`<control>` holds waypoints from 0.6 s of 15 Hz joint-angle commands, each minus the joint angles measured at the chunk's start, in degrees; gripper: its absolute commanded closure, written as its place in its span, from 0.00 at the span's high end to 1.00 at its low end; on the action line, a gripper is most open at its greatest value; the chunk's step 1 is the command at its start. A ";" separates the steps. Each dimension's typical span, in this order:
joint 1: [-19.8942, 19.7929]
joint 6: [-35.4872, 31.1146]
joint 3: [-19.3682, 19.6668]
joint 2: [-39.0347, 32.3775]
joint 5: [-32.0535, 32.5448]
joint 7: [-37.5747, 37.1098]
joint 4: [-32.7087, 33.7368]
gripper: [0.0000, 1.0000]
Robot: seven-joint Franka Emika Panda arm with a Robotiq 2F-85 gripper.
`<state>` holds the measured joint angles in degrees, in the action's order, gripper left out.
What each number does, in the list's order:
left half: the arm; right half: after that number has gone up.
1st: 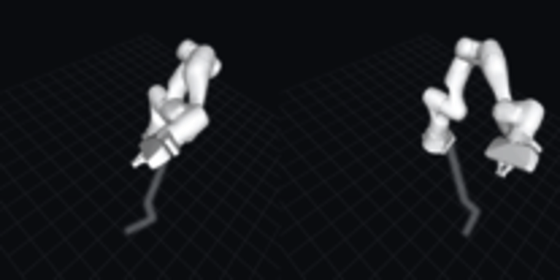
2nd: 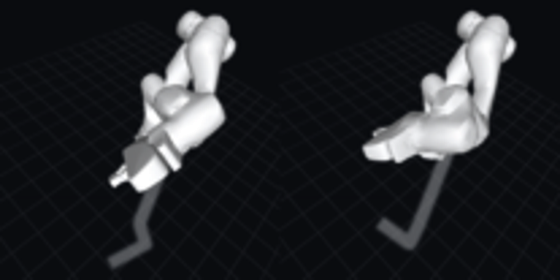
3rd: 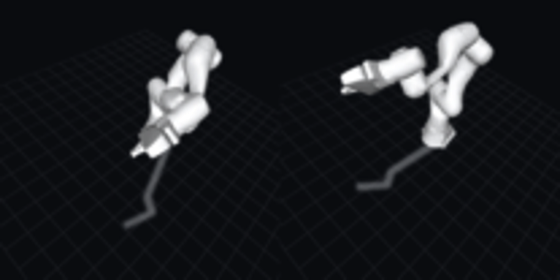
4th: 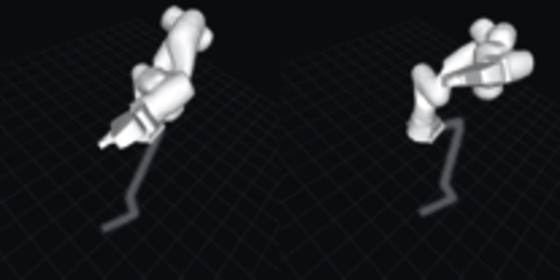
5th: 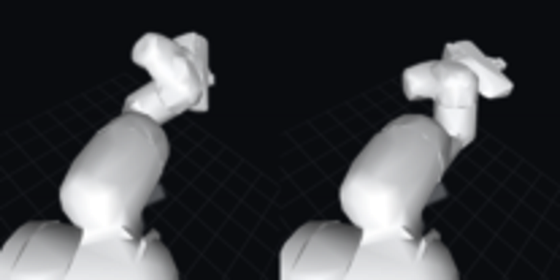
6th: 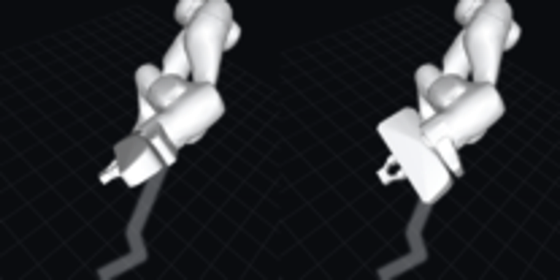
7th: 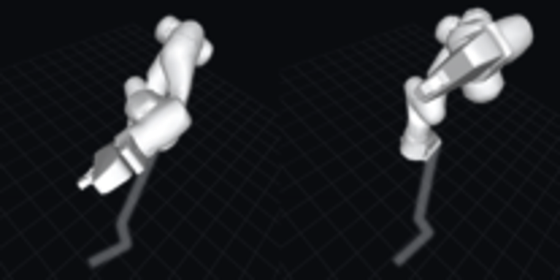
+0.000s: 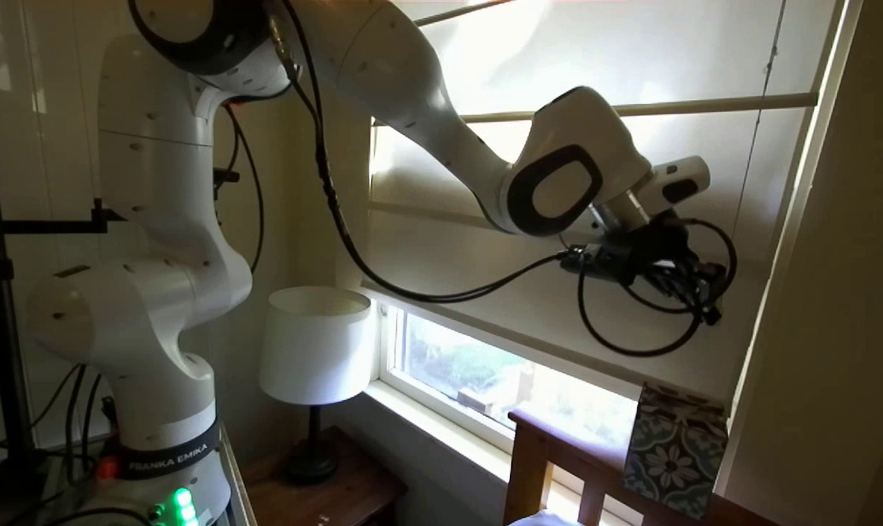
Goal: Open the blinds on the window.
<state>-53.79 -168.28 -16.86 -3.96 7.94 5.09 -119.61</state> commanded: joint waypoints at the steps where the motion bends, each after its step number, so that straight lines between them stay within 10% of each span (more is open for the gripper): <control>1: 8.60 0.05 9.13 -0.11 -0.64 1.10 -1.11 0.12; 9: 10.00 0.98 11.28 -2.60 1.06 0.49 -2.24 0.03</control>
<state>-51.99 -168.73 -14.03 -5.00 9.86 5.05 -122.68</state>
